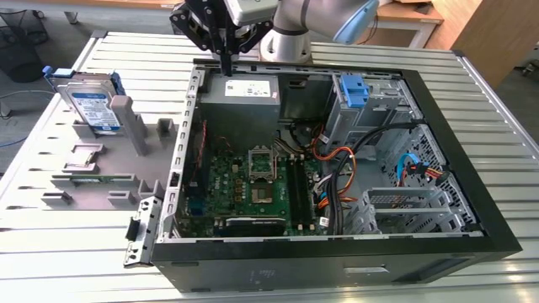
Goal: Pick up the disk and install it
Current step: 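Reach for the disk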
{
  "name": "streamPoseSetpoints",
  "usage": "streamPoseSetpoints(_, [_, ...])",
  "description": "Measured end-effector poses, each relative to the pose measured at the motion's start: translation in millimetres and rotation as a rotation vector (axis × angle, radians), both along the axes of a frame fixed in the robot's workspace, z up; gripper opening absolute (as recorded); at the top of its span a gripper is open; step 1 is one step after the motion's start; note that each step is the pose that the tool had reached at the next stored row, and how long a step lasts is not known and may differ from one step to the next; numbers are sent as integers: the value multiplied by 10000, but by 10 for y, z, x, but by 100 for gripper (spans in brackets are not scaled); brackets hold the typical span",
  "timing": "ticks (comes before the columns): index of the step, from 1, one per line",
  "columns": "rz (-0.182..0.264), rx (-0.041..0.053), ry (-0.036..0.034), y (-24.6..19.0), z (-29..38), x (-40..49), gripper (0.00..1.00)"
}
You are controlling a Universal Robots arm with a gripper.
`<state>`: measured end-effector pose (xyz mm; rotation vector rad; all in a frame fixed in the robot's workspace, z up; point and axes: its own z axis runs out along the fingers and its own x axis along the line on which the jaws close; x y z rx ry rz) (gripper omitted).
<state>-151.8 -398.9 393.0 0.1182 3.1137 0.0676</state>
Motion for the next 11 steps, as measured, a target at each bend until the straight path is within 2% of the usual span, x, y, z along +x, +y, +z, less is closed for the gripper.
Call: streamPoseSetpoints(11, [0,0,0,0,-1,-71,11])
